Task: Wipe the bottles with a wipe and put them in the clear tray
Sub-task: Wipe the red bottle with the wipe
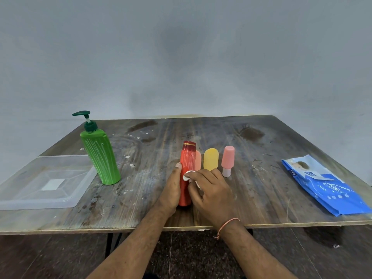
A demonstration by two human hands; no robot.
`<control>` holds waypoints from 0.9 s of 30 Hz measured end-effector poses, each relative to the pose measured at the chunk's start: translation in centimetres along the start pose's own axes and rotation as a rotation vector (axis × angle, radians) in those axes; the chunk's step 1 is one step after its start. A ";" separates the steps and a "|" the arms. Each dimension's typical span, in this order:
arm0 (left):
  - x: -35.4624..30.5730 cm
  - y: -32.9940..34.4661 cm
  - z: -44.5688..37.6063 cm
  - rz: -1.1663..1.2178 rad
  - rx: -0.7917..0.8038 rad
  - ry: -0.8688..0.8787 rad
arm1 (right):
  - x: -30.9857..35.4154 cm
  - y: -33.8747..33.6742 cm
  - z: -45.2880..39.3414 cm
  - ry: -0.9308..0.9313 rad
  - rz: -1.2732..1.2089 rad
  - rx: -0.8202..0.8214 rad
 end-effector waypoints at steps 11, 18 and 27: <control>0.4 -1.3 0.0 0.026 -0.092 -0.050 | -0.1 0.0 -0.1 0.030 0.013 -0.007; 0.4 -1.1 0.1 0.022 -0.090 -0.043 | -0.3 0.2 -0.2 0.027 0.006 0.021; 0.1 -1.1 0.3 0.033 -0.103 -0.033 | -0.7 -0.1 -0.3 0.089 0.009 -0.001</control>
Point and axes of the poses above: each hand's wrist, its own z-axis away from the middle knuckle, its own y-axis out of the palm, x = y × z, the point moved 9 cm from there along -z, towards the middle knuckle, and after that the axes turned 12 degrees about x, right-handed, at the moved point
